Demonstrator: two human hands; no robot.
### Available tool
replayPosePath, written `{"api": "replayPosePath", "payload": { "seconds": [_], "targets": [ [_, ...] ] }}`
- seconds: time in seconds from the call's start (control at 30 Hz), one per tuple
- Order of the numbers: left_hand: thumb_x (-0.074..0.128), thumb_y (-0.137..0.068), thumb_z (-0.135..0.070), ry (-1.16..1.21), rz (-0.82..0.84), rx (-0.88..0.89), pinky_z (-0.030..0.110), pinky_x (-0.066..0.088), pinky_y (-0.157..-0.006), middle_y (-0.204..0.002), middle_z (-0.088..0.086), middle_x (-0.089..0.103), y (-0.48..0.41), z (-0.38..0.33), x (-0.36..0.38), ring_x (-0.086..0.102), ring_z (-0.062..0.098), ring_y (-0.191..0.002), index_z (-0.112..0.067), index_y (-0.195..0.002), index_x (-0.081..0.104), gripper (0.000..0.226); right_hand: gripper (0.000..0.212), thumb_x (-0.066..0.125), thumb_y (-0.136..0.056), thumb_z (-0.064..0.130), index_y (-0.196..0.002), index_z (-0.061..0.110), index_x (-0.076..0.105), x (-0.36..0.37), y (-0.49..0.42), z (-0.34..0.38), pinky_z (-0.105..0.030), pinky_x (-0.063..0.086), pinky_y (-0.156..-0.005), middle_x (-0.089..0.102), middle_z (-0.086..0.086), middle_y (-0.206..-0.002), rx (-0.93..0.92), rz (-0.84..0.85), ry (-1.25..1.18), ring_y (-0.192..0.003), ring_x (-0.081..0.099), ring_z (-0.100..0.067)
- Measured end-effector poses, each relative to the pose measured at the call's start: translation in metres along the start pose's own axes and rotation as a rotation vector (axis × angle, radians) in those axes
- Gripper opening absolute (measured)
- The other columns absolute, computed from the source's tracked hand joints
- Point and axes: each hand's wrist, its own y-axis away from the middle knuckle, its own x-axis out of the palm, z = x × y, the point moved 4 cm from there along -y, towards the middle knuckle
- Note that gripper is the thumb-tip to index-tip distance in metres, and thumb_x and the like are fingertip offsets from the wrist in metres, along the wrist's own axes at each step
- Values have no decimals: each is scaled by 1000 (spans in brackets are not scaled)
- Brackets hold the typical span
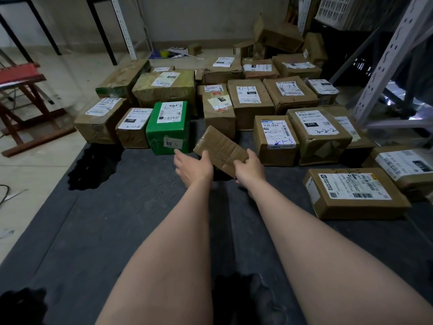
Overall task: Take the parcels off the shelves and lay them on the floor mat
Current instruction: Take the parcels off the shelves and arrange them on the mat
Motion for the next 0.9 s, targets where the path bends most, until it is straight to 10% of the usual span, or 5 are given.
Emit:
{"api": "replayPosePath", "payload": {
  "seconds": [0.4, 0.6, 0.9],
  "targets": [
    [46, -97, -52, -340, 194, 264, 47, 35, -107, -152, 14, 33, -13, -22, 12, 35, 37, -138, -23, -156, 19, 71, 61, 56, -98, 41, -151, 20, 34, 4, -19, -21, -40, 55, -80, 54, -9, -140, 315, 52, -470, -113, 59, -27],
    [33, -96, -65, -212, 85, -34, 43, 40, -100, -136, 18, 52, -20, 7, -8, 50, 39, -125, -12, -137, 48, 69, 16, 58, -96, 43, -85, 32, 61, 5, -21, -11, -45, 55, -90, 64, 5, -94, 139, -26, -396, -92, 60, -17],
    [48, -102, -34, -25, 206, 49, 36, 41, -97, -135, 18, 55, -19, -6, 5, 51, 33, -124, -5, -135, 47, 44, 33, 63, -95, 32, -125, 24, 54, -1, -24, -11, -18, 42, -70, 55, 5, -115, -35, -113, -312, -93, 53, -4]
  ]
}}
